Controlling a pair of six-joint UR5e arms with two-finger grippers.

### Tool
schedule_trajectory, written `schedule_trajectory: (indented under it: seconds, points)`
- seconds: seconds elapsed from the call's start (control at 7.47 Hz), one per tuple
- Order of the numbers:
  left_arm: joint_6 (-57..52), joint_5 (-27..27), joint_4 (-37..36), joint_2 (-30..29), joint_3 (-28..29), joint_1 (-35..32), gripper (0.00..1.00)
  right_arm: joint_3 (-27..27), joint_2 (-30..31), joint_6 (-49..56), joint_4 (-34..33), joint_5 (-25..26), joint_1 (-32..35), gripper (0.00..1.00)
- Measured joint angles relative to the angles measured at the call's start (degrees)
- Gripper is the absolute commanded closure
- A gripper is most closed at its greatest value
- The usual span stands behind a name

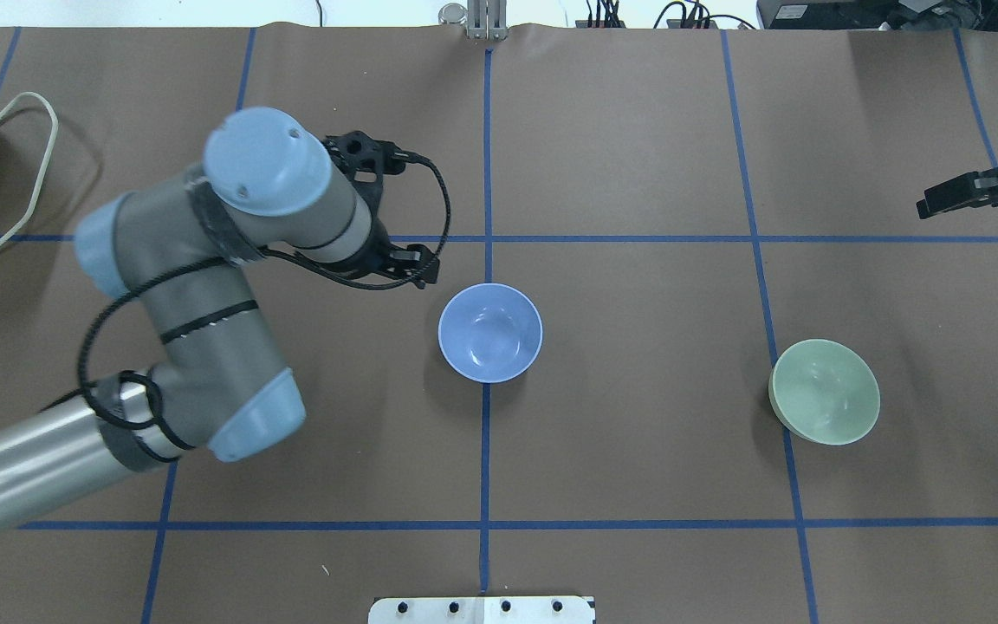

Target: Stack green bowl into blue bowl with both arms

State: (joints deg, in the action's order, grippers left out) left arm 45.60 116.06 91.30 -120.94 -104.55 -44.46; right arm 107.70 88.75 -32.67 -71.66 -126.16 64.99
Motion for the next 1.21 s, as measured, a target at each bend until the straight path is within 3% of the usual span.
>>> schedule_trajectory:
  seconds: [0.4, 0.67, 1.07, 1.21]
  points:
    - [-26.1, 9.2, -2.6, 12.3, -2.6, -18.1, 0.02, 5.9, 5.7, -1.4, -0.2, -0.7, -7.0, 0.00]
    - [-42.7, 12.6, -2.5, 20.2, -0.5, -29.5, 0.02, 7.7, 8.9, -2.2, -0.1, 2.4, -13.0, 0.00]
    - [-57.4, 15.6, -2.0, 30.5, 4.5, -42.3, 0.02, 7.9, 10.3, -2.7, 0.2, 3.9, -17.5, 0.00]
    - [-59.2, 15.8, -2.2, 32.3, 5.1, -44.8, 0.02, 7.4, 10.8, -2.7, 1.3, 4.2, -18.4, 0.12]
